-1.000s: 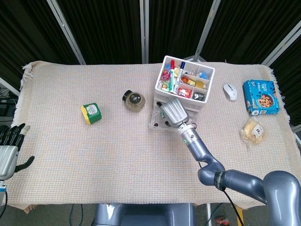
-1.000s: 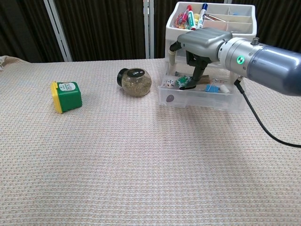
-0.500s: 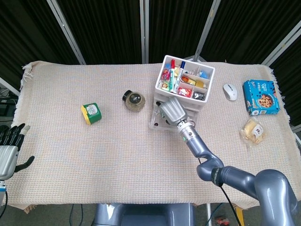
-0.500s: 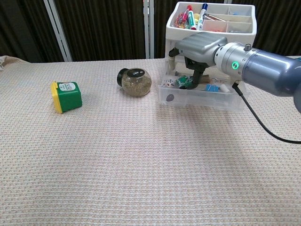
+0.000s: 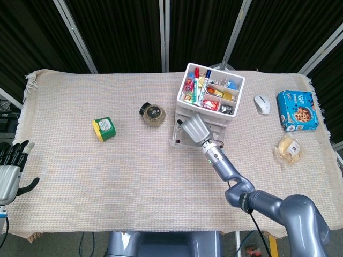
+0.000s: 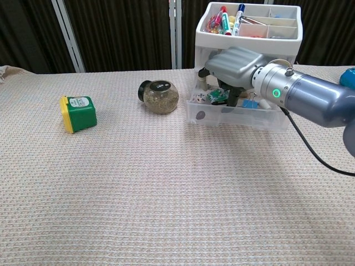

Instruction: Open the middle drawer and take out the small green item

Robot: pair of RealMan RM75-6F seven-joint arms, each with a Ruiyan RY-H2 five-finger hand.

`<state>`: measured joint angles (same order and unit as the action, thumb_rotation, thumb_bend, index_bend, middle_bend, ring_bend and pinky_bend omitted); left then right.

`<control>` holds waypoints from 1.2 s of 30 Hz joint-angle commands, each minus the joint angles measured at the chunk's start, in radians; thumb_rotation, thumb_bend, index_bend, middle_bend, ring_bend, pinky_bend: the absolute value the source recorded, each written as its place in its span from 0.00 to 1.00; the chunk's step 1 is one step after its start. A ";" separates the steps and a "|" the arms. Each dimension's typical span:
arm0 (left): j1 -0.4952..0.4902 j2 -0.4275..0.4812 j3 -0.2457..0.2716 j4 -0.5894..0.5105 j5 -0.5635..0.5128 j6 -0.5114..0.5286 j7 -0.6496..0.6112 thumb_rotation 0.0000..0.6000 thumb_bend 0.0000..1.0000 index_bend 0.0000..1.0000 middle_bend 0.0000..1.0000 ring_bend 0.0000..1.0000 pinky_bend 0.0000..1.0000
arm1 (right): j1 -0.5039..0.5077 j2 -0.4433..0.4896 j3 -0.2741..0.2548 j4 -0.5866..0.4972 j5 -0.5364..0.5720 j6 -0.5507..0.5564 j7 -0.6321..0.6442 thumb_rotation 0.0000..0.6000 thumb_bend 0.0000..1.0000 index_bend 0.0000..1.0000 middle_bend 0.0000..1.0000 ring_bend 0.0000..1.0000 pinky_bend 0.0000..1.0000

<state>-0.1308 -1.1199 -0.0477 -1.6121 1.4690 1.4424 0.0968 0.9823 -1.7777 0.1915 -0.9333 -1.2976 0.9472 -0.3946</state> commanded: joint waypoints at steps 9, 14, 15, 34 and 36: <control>0.000 0.000 0.000 0.000 0.000 0.000 -0.001 1.00 0.28 0.00 0.00 0.00 0.00 | -0.005 -0.041 -0.010 0.070 -0.036 0.040 -0.045 1.00 0.08 0.41 1.00 0.98 0.69; 0.000 0.001 0.000 0.001 0.001 0.000 -0.003 1.00 0.28 0.00 0.00 0.00 0.00 | -0.009 -0.052 -0.014 0.085 -0.046 0.050 -0.057 1.00 0.11 0.42 1.00 0.98 0.69; 0.000 0.001 0.001 0.001 0.001 0.000 -0.003 1.00 0.28 0.00 0.00 0.00 0.00 | -0.009 -0.053 -0.014 0.087 -0.048 0.051 -0.058 1.00 0.11 0.43 1.00 0.98 0.69; 0.001 0.001 0.002 0.004 0.006 0.002 -0.008 1.00 0.28 0.00 0.00 0.00 0.00 | -0.019 -0.102 -0.029 0.163 -0.081 0.043 -0.065 1.00 0.25 0.43 1.00 0.99 0.69; 0.001 0.001 0.003 0.004 0.006 0.002 -0.008 1.00 0.28 0.00 0.00 0.00 0.00 | -0.020 -0.102 -0.029 0.163 -0.085 0.044 -0.065 1.00 0.29 0.46 1.00 0.99 0.69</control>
<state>-0.1301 -1.1187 -0.0452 -1.6079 1.4755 1.4443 0.0884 0.9627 -1.8801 0.1622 -0.7702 -1.3820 0.9912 -0.4594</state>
